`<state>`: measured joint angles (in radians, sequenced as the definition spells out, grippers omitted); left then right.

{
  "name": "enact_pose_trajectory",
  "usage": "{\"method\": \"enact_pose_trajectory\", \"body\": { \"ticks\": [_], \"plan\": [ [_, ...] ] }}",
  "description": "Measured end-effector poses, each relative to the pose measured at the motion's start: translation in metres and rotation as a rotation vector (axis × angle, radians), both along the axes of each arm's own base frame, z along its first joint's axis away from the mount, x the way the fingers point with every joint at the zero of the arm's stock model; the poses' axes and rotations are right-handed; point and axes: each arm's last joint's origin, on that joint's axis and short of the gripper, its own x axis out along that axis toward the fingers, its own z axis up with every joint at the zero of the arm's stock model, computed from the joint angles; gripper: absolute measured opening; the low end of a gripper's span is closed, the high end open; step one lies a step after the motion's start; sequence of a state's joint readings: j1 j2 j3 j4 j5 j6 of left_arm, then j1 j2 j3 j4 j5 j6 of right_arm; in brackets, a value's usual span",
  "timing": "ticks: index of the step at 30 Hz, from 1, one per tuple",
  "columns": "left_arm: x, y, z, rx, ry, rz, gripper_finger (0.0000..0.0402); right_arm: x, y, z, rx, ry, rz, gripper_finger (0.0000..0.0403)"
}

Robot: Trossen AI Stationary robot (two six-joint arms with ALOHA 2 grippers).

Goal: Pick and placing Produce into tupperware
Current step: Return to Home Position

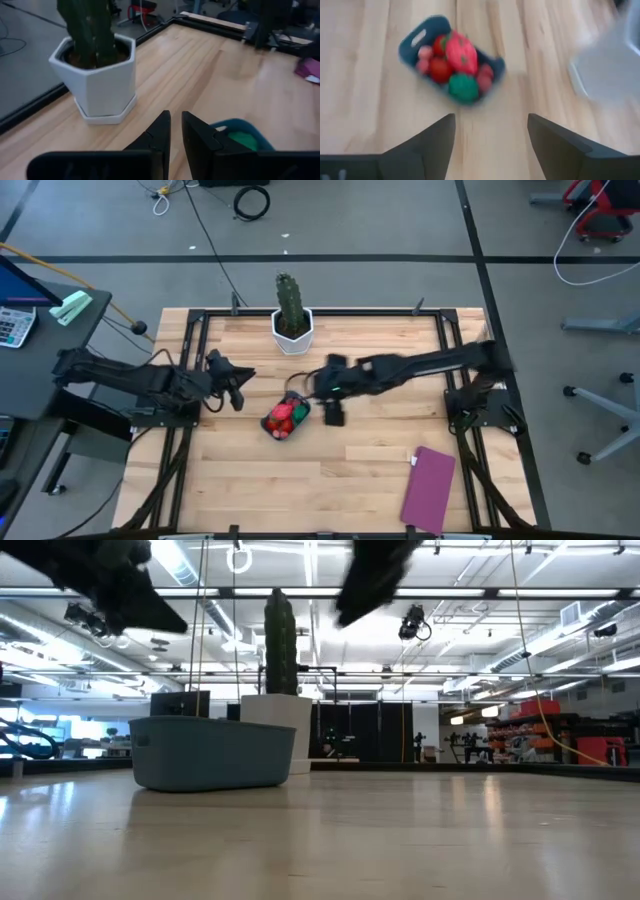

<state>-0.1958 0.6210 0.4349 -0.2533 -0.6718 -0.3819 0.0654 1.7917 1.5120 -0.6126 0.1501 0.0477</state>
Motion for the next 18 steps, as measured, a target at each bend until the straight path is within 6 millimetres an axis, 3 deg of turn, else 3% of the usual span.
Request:
{"method": "enact_pose_trajectory", "body": {
  "ticks": [5, 9, 11, 14, 18],
  "plan": [
    [-0.013, -0.004, 0.033, 0.005, 0.020, -0.051, 0.0053, -0.072, 0.003, 0.063, 0.031, -0.008, -0.076, 0.0258],
    [-0.031, -0.004, 0.064, 0.007, 0.001, -0.096, 0.0057, -0.135, 0.011, 0.091, 0.012, -0.134, -0.071, 0.0258],
    [-0.043, -0.003, 0.079, -0.004, -0.026, -0.120, 0.0059, -0.169, 0.014, 0.092, 0.032, -0.190, -0.082, 0.0258],
    [-0.061, 0.000, 0.090, -0.005, -0.086, -0.158, 0.0058, -0.212, 0.016, 0.075, 0.045, -0.313, -0.096, 0.0258],
    [-0.078, 0.005, 0.080, 0.062, -0.125, -0.189, 0.0053, -0.249, 0.014, 0.034, 0.091, -0.483, -0.029, 0.0258]
  ]
}}
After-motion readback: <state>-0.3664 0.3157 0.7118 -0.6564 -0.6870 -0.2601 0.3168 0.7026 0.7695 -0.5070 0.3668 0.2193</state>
